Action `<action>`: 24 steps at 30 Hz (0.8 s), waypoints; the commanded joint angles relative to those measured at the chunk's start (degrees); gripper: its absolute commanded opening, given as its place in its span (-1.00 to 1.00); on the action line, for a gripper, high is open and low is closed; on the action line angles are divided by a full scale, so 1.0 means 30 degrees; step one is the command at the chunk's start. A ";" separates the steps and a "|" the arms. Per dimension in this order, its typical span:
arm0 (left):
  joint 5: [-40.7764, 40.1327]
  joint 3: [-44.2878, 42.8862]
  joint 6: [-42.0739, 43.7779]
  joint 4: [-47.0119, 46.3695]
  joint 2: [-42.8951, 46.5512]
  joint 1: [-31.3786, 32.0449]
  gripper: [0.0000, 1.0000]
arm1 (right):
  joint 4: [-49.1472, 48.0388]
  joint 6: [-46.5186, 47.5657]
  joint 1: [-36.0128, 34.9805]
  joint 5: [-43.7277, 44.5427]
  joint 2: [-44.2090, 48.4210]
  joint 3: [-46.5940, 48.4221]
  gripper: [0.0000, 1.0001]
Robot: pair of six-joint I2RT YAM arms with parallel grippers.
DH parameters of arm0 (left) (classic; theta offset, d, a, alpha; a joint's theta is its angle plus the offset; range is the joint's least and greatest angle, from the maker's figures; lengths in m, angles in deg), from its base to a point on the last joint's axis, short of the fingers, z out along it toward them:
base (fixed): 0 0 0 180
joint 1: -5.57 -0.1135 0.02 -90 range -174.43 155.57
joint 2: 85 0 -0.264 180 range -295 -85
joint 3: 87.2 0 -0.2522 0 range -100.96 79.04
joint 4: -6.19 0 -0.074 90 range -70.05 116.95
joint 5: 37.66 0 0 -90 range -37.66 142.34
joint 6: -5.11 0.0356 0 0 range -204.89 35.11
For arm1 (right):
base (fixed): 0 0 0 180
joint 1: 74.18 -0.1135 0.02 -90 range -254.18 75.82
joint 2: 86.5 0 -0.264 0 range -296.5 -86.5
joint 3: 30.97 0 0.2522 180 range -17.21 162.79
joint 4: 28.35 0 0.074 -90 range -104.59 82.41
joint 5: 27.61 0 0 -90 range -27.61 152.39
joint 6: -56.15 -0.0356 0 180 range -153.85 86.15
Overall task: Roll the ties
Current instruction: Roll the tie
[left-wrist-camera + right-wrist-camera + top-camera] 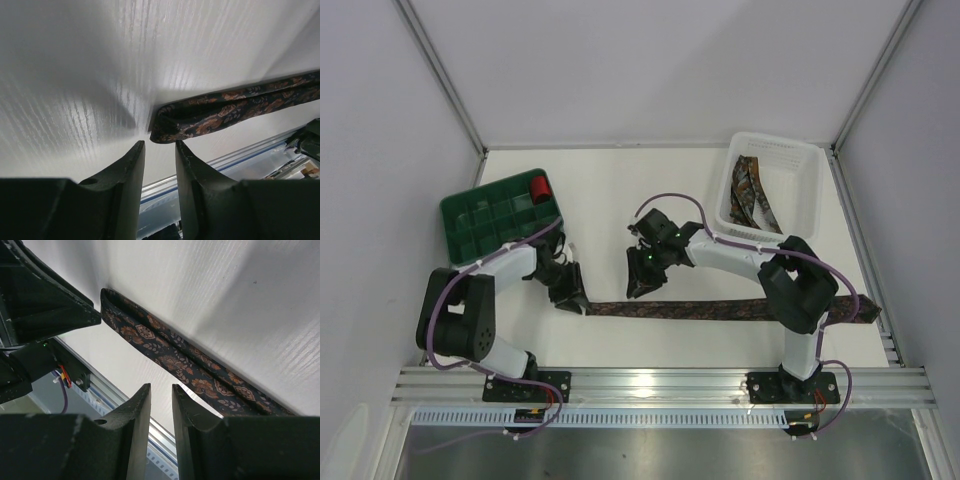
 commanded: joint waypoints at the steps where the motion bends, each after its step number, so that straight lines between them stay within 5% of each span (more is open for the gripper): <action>1: -0.0787 -0.0870 0.0374 0.0143 -0.0483 0.0438 -0.28 | -0.0496 -0.0232 -0.0250 -0.0126 0.0173 0.0649 -0.42; 24: -0.0934 -0.1603 0.1019 -0.0149 -0.1802 0.1550 -0.30 | -0.0525 -0.0524 -0.0924 0.0138 -0.0529 0.1323 -0.42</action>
